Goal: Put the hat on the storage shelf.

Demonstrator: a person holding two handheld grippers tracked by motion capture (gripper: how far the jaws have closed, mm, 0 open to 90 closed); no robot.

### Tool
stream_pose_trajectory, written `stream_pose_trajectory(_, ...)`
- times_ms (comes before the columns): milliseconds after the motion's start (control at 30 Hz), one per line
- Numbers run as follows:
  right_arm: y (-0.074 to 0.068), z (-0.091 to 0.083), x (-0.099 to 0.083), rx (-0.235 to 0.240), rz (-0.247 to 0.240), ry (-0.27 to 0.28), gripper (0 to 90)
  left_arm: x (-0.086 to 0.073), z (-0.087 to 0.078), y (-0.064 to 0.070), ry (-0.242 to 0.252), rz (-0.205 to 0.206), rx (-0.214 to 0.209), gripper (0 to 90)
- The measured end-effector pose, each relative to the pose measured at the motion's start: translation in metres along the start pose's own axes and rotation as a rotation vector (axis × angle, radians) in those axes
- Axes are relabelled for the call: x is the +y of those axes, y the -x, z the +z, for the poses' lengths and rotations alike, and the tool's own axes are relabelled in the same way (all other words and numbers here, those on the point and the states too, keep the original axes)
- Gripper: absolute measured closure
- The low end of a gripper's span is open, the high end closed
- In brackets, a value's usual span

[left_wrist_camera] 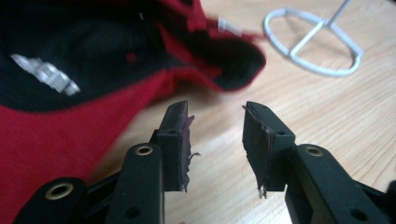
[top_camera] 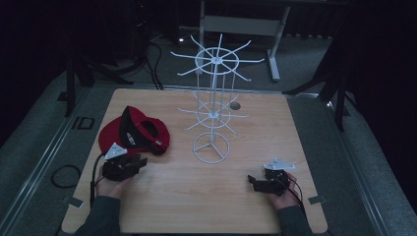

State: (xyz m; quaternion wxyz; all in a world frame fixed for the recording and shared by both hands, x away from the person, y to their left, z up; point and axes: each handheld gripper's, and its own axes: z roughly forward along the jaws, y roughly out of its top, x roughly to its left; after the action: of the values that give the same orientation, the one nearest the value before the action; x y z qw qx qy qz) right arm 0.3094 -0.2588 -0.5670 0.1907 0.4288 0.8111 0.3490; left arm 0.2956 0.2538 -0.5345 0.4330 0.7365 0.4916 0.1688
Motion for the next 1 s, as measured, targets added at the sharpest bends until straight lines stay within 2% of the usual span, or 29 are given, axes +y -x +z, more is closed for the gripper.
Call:
stream_pose_trajectory(100,0.0,0.0,0.0,0.0,0.0,0.0,19.7,0.006,-0.006,-0.002,0.016,0.013,0.019,66.5)
stream_pose_trajectory(233,0.0,0.0,0.0,0.0,0.003,-0.001,19.7,0.019,-0.018,-0.016,0.029,0.0,0.081,72.3)
stream_pose_trajectory(300,0.0,0.0,0.0,0.0,0.003,-0.002,19.8,0.024,-0.021,-0.023,0.026,0.009,0.11,75.7)
stream_pose_trajectory(333,0.0,0.0,0.0,0.0,0.003,-0.002,19.8,0.024,-0.021,-0.023,0.026,0.009,0.11,78.1)
stream_pose_trajectory(367,0.0,0.0,0.0,0.0,0.004,-0.001,19.7,0.028,-0.022,-0.032,0.012,0.003,0.138,78.1)
stream_pose_trajectory(400,0.0,0.0,0.0,0.0,0.004,-0.002,19.7,0.029,-0.023,-0.035,0.003,0.004,0.15,84.6)
stream_pose_trajectory(467,0.0,0.0,0.0,0.0,0.004,-0.002,19.7,0.031,-0.021,-0.045,-0.02,-0.008,0.185,89.7)
stream_pose_trajectory(567,0.0,0.0,0.0,0.0,0.004,-0.002,19.7,0.032,-0.017,-0.059,-0.06,-0.015,0.233,90.0)
stream_pose_trajectory(667,0.0,0.0,0.0,0.0,0.003,-0.001,19.7,0.03,-0.012,-0.07,-0.092,-0.037,0.264,90.0)
stream_pose_trajectory(800,0.0,0.0,0.0,0.0,0.003,-0.001,19.7,0.021,-0.002,-0.079,-0.153,-0.056,0.278,90.0)
stream_pose_trajectory(933,0.0,0.0,0.0,0.0,0.003,-0.001,19.7,0.01,0.005,-0.078,-0.207,-0.06,0.254,90.0)
stream_pose_trajectory(1000,0.0,0.0,0.0,0.0,0.003,-0.001,19.7,0.007,0.006,-0.076,-0.217,-0.06,0.242,90.0)
